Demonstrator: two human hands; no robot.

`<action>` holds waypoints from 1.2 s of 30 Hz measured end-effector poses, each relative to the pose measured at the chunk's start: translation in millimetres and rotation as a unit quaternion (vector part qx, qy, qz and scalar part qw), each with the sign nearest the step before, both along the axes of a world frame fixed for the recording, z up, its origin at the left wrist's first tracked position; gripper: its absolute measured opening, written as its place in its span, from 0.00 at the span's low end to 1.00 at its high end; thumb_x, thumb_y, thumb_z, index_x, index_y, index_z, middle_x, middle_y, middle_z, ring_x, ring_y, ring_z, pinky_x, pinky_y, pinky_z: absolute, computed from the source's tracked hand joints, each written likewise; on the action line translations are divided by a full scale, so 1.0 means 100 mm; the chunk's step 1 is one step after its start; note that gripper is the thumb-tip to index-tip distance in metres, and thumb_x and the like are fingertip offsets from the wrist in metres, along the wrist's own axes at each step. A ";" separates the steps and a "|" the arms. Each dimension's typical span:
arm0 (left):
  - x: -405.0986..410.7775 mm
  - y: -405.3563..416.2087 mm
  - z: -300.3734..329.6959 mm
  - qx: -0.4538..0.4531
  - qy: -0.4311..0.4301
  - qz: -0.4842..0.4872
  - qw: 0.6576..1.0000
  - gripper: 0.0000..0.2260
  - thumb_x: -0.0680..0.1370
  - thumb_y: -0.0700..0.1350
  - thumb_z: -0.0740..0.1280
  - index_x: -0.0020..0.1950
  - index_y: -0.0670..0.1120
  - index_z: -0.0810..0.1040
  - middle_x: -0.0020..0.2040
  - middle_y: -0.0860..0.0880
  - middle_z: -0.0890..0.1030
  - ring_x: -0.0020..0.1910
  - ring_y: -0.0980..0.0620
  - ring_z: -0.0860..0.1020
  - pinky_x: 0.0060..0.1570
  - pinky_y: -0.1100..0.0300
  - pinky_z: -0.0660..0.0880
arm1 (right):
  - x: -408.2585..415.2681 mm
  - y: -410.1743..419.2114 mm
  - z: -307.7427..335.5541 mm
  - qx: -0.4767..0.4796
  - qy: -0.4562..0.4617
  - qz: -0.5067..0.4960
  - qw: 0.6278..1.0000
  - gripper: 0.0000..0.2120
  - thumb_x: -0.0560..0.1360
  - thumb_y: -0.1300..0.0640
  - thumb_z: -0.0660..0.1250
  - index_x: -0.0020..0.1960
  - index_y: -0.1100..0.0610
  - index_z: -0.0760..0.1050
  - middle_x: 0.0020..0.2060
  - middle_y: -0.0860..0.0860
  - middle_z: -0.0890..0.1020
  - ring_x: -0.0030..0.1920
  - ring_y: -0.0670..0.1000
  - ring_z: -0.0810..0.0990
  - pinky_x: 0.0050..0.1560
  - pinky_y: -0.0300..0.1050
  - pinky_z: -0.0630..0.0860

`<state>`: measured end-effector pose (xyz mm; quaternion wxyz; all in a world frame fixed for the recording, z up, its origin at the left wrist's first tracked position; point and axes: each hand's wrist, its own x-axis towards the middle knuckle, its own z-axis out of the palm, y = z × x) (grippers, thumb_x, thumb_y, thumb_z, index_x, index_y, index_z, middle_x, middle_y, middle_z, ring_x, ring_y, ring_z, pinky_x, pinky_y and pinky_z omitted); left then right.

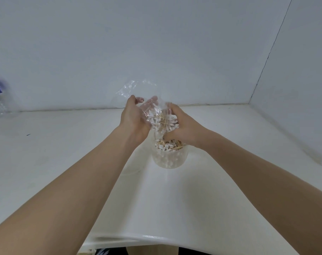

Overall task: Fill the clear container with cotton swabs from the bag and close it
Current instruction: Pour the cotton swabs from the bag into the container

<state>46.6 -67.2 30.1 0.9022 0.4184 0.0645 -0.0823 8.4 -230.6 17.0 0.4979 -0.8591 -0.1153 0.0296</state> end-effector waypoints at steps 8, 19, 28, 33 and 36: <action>0.02 0.01 0.02 0.005 -0.006 0.006 1.000 0.10 0.85 0.47 0.56 0.43 0.50 0.68 0.55 0.46 0.88 0.57 0.46 0.83 0.62 0.48 0.75 | 0.05 0.03 -0.01 -0.074 0.019 -0.027 0.997 0.31 0.64 0.56 0.79 0.64 0.51 0.71 0.60 0.50 0.68 0.55 0.50 0.76 0.52 0.54 0.81; -0.03 -0.05 0.02 -0.016 -0.003 -0.013 1.000 0.13 0.87 0.53 0.54 0.47 0.48 0.67 0.59 0.41 0.86 0.55 0.37 0.82 0.66 0.39 0.75 | 0.07 0.06 -0.04 -0.068 -0.034 0.013 0.997 0.33 0.64 0.62 0.75 0.64 0.42 0.71 0.52 0.45 0.81 0.52 0.48 0.81 0.52 0.49 0.81; 0.02 0.09 0.08 -0.036 -0.003 0.040 0.999 0.11 0.87 0.50 0.54 0.47 0.48 0.68 0.58 0.43 0.87 0.56 0.45 0.86 0.59 0.48 0.77 | 0.11 0.02 -0.09 -0.126 -0.062 0.001 0.990 0.24 0.65 0.50 0.80 0.54 0.41 0.70 0.51 0.45 0.79 0.50 0.48 0.81 0.45 0.44 0.79; 0.02 0.15 0.11 -0.041 0.003 0.057 0.998 0.10 0.86 0.47 0.53 0.47 0.48 0.68 0.58 0.43 0.86 0.58 0.46 0.85 0.65 0.43 0.77 | 0.14 -0.01 -0.15 -0.145 -0.059 -0.006 0.988 0.27 0.62 0.43 0.78 0.57 0.42 0.71 0.53 0.48 0.77 0.60 0.50 0.69 0.51 0.47 0.72; 0.02 0.13 0.09 -0.042 0.008 0.046 0.998 0.10 0.87 0.52 0.57 0.53 0.46 0.69 0.57 0.42 0.87 0.60 0.45 0.84 0.64 0.45 0.78 | 0.13 0.03 -0.16 -0.152 -0.090 -0.013 0.984 0.23 0.59 0.43 0.79 0.47 0.39 0.69 0.47 0.47 0.78 0.58 0.51 0.71 0.49 0.46 0.74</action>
